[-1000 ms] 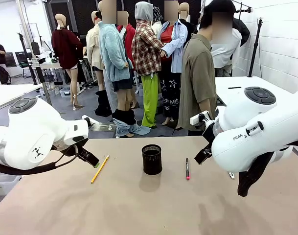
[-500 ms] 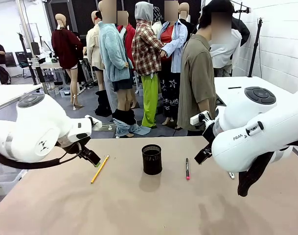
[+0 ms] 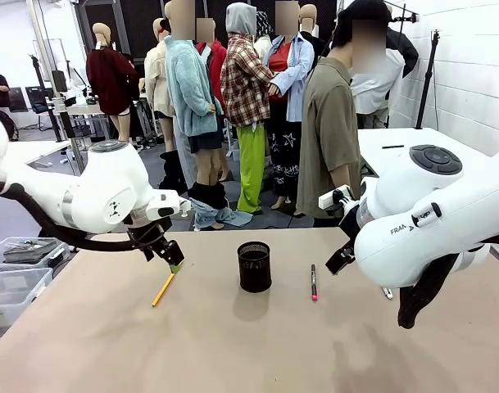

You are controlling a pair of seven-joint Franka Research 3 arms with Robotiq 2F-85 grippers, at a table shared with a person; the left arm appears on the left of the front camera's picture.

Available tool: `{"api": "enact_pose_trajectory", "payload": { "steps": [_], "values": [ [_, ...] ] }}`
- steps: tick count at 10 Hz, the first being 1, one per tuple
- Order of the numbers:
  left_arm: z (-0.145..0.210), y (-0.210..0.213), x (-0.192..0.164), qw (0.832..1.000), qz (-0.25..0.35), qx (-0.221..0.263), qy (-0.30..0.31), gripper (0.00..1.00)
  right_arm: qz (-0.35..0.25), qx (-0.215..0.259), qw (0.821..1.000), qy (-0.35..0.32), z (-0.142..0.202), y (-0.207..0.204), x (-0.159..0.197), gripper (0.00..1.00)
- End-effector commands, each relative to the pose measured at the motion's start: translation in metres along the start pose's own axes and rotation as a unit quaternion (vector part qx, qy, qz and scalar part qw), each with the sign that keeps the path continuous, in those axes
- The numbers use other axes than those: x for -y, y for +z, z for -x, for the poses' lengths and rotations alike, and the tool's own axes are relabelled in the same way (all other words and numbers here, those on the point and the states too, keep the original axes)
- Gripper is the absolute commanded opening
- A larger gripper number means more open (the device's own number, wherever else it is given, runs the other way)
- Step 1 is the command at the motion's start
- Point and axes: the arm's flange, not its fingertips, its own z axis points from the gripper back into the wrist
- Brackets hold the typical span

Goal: Place the pens into the pen holder.
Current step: Pick up a writing instrument from the table and place it into the Pen holder.

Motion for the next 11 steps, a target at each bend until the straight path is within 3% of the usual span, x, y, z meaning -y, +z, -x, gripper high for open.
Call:
{"api": "enact_pose_trajectory", "payload": {
  "steps": [1, 11],
  "values": [
    [-0.016, -0.014, -0.003, 0.999, -0.004, -0.030, 0.017, 1.00, 0.000, 0.000, 1.000, 0.000, 0.000, 0.000, 0.000, 1.00],
    [-0.016, -0.056, -0.011, 0.997, 0.023, -0.070, 0.024, 1.00, 0.000, 0.000, 1.000, 0.000, 0.000, 0.000, 0.000, 1.00]
  ]
}}
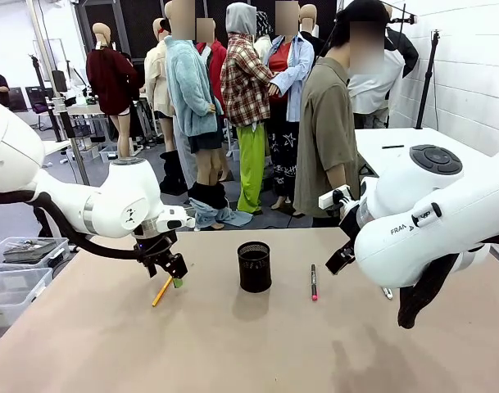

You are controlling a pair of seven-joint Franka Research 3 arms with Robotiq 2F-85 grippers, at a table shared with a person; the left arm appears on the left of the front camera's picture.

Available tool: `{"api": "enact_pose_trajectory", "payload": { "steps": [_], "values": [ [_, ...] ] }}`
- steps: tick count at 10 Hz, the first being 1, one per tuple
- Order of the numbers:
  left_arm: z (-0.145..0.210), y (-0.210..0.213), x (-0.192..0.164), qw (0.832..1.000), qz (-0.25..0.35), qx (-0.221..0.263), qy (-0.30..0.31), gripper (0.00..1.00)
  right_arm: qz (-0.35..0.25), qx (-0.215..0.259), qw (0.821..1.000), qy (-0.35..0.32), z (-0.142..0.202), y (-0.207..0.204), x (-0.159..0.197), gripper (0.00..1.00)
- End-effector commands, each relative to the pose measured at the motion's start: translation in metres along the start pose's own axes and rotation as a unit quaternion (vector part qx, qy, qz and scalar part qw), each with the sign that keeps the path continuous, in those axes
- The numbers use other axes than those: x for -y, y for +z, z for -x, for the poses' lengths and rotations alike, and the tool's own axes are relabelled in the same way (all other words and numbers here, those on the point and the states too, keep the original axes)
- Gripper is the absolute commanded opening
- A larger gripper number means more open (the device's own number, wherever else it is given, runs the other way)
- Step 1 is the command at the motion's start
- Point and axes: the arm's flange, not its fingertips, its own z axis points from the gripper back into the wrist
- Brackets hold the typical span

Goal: Place the pens into the pen holder.
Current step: Pick up a writing instrument from the table and place it into the Pen holder.

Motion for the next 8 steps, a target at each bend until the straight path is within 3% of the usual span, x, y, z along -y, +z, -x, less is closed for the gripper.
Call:
{"api": "enact_pose_trajectory", "payload": {
  "steps": [1, 2, 6, 7, 8],
  "values": [
    [-0.0073, -0.0007, -0.0007, 1.000, -0.001, -0.010, 0.011, 1.00, 0.000, 0.000, 1.000, 0.000, 0.0003, -0.0003, -0.0002, 1.00],
    [-0.0075, -0.0015, -0.0009, 1.000, -0.001, -0.017, 0.011, 0.85, 0.000, 0.000, 1.000, 0.000, 0.0003, -0.0003, -0.0002, 1.00],
    [-0.0075, -0.0026, -0.0005, 1.000, -0.006, -0.024, 0.019, 0.06, 0.000, 0.000, 1.000, 0.000, 0.0003, -0.0003, -0.0002, 1.00],
    [-0.0077, -0.0027, 0.0001, 0.999, -0.007, -0.025, 0.019, 0.00, 0.000, 0.000, 1.000, 0.000, 0.0003, -0.0003, -0.0002, 1.00],
    [-0.0075, -0.0028, 0.0010, 0.999, -0.008, -0.026, 0.018, 0.00, 0.000, 0.000, 1.000, 0.000, 0.0003, -0.0003, -0.0002, 1.00]
  ]
}}
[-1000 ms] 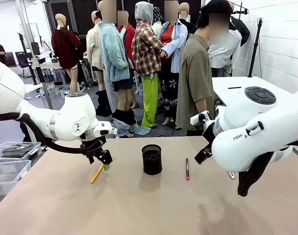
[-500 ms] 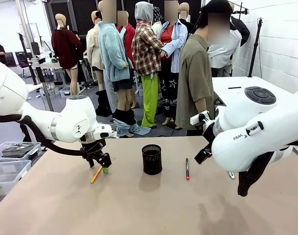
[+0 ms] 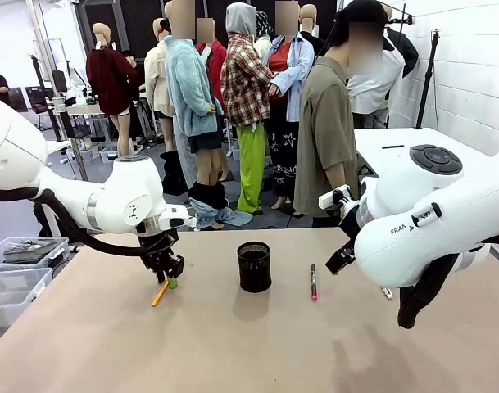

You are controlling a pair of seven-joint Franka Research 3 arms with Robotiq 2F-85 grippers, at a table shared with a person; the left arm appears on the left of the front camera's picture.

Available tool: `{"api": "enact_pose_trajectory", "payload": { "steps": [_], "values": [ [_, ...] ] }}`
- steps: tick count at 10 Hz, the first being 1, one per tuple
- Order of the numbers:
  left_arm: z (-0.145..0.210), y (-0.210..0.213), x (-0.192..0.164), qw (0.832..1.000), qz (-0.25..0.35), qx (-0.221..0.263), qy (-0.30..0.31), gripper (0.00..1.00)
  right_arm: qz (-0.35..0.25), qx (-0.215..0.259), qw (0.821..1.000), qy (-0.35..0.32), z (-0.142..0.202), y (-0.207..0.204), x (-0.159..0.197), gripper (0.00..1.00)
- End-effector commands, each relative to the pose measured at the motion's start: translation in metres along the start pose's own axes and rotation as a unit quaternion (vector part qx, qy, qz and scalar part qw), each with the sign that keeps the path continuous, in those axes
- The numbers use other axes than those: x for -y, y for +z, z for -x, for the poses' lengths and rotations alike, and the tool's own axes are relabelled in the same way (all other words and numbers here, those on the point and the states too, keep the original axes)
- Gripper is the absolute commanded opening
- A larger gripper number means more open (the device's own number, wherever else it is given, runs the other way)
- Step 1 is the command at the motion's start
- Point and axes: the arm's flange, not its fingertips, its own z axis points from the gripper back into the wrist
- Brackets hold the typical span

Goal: Place the pens into the pen holder.
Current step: Pick up a writing instrument from the table and place it into the Pen holder.

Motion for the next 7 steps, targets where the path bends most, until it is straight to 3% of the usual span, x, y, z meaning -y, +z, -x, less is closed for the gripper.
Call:
{"api": "enact_pose_trajectory", "payload": {
  "steps": [1, 5, 7],
  "values": [
    [-0.001, -0.006, -0.001, 1.000, -0.011, -0.012, 0.012, 0.00, 0.000, 0.000, 1.000, 0.000, 0.000, 0.000, 0.000, 1.00],
    [-0.002, -0.005, 0.000, 1.000, -0.010, -0.015, 0.010, 0.00, 0.000, 0.000, 1.000, 0.000, 0.000, 0.000, 0.000, 1.00],
    [0.003, 0.005, 0.003, 1.000, 0.000, 0.008, -0.001, 0.00, 0.000, 0.000, 1.000, 0.000, 0.000, 0.000, 0.000, 1.00]
  ]
}}
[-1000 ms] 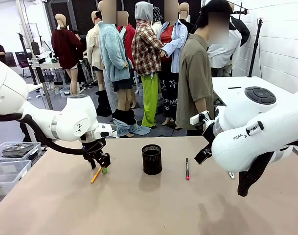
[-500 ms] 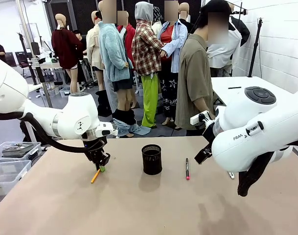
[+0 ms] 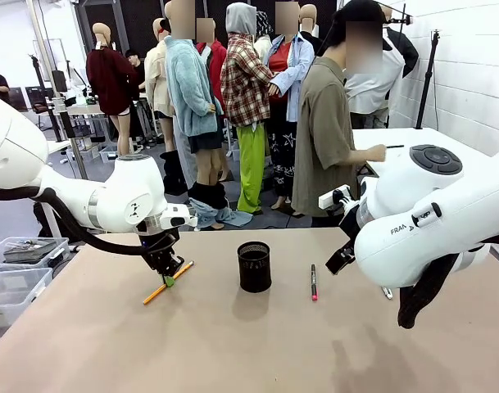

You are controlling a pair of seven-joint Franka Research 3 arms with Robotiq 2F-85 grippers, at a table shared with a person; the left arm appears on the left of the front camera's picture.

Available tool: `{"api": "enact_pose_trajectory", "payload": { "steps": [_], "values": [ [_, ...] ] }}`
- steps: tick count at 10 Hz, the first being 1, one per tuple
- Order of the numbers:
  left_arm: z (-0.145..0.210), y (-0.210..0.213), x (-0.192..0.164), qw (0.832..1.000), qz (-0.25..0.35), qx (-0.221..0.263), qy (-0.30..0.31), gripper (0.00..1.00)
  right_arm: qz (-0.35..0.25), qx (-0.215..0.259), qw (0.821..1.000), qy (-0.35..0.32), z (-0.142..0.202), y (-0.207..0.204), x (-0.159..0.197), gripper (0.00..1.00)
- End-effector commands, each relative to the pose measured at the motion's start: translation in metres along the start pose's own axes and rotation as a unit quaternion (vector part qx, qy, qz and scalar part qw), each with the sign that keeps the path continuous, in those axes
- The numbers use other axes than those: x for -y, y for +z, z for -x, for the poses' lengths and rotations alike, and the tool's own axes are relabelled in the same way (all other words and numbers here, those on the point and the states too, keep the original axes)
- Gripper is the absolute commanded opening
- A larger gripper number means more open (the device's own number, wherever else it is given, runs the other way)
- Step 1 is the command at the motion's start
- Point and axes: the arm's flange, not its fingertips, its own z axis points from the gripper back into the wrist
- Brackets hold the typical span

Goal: Place the pens into the pen holder.
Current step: Pick up a writing instrument from the table and place it into the Pen holder.

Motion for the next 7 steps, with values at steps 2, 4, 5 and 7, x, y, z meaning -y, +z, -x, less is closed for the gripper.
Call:
{"api": "enact_pose_trajectory", "payload": {
  "steps": [2, 4, 5, 7],
  "values": [
    [0.016, 0.029, 0.004, 0.997, 0.018, 0.076, -0.024, 0.00, 0.000, 0.000, 1.000, 0.000, 0.000, 0.000, 0.000, 1.00],
    [0.031, 0.059, 0.006, 0.986, 0.046, 0.143, -0.066, 0.00, 0.000, 0.000, 1.000, 0.000, 0.000, 0.000, 0.000, 1.00],
    [0.037, 0.071, 0.007, 0.979, 0.052, 0.180, -0.078, 0.00, 0.000, 0.000, 1.000, 0.000, 0.000, 0.000, 0.000, 1.00],
    [0.042, 0.090, 0.014, 0.956, 0.104, 0.245, -0.125, 0.00, 0.000, 0.000, 1.000, 0.000, 0.000, 0.000, 0.000, 1.00]
  ]
}}
